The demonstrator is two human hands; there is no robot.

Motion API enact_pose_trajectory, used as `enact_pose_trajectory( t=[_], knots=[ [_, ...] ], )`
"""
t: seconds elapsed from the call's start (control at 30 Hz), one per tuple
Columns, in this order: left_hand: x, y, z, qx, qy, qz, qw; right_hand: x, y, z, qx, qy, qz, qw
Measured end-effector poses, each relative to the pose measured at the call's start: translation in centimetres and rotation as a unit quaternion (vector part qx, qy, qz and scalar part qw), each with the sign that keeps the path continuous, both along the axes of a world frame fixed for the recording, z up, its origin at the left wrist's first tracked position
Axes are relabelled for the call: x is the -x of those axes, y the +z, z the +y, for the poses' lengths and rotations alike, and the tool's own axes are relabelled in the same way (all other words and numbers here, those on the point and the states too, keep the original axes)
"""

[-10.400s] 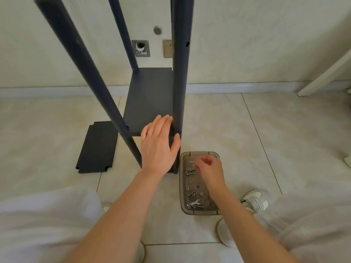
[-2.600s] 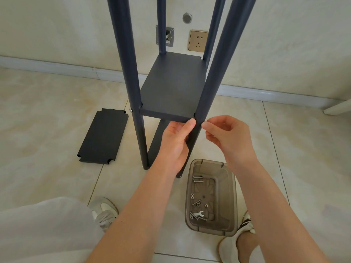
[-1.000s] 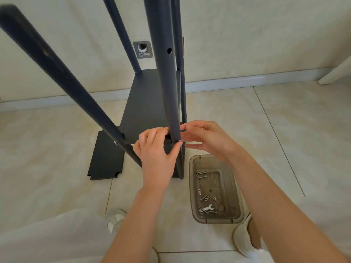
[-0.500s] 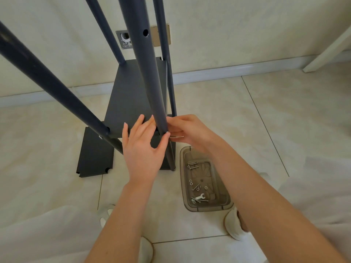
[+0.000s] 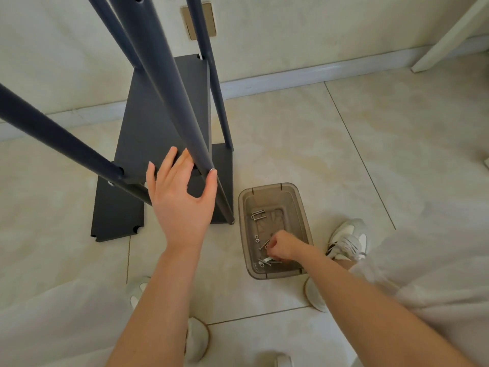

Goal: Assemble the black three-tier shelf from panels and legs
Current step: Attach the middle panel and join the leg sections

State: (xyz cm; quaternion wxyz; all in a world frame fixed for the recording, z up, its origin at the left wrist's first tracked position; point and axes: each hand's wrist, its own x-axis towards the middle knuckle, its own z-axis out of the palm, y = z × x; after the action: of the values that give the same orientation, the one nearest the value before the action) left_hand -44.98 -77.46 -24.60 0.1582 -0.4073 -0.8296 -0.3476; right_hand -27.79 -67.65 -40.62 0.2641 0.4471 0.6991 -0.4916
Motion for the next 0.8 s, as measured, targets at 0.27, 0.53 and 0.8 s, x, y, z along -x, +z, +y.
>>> enact_pose_trajectory(
  t=[0.27,0.53,0.8],
  knots=[
    [-0.2,-0.6,0.2,-0.025,0.007,0.014,1.0,0.4,-3.5,0.1,-0.113,0.044,-0.055,0.991],
    [-0.2,-0.9,0.4,-0.043,0.003,0.006,0.999,0.7,-5.1,-0.2,-0.148,0.079,-0.081,0.982],
    [-0.3,-0.9,0.5,-0.047,0.005,-0.005,0.999,0.7,-5.7,-0.7,-0.182,0.144,-0.092,0.968]
  ],
)
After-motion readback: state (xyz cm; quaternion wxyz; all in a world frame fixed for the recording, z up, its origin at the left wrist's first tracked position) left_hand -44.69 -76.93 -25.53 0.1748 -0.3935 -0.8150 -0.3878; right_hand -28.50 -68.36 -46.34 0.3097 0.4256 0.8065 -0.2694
